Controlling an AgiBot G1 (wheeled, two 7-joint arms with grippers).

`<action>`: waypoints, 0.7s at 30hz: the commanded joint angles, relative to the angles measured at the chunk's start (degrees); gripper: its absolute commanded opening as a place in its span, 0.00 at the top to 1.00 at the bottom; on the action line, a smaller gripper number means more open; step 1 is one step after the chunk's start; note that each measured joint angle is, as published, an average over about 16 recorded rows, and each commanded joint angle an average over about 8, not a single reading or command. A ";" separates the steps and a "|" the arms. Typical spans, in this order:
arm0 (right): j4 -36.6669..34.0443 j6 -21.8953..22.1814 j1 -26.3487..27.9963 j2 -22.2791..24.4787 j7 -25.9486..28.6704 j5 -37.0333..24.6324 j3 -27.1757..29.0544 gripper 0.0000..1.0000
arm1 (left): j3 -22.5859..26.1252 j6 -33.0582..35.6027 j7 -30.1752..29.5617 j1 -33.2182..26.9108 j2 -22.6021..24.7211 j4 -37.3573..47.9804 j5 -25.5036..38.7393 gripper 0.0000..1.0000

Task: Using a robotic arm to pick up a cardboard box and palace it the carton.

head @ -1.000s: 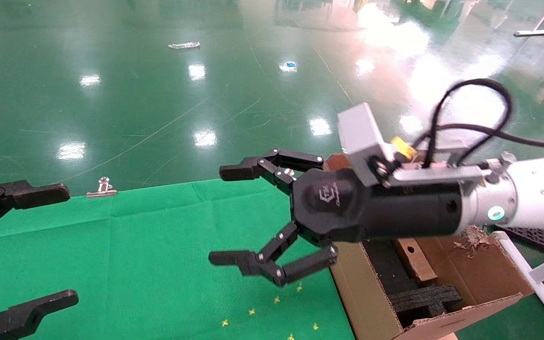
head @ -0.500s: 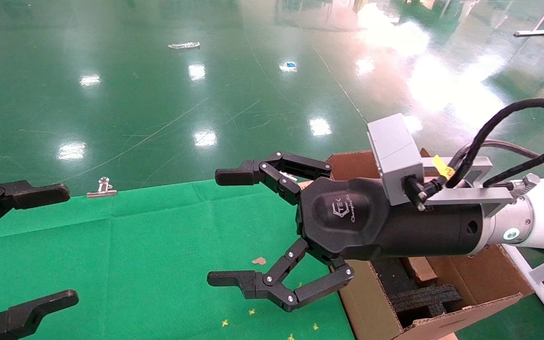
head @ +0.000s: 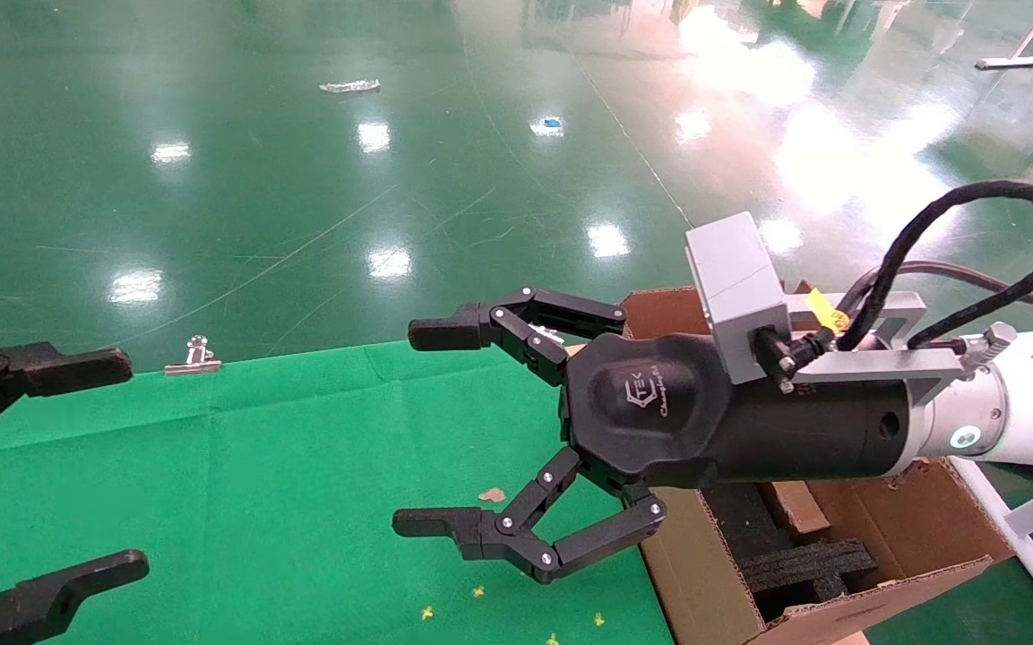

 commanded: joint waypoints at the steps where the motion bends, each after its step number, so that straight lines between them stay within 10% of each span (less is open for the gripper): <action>1: -0.02 0.05 0.12 0.02 0.04 -0.08 -0.13 0.00 | 0.00 0.00 0.00 0.00 0.00 0.00 0.00 0.00; 21: -0.09 0.17 0.53 0.09 0.17 -0.27 -0.55 0.00 | 0.00 0.00 0.00 0.00 0.00 0.00 0.00 0.00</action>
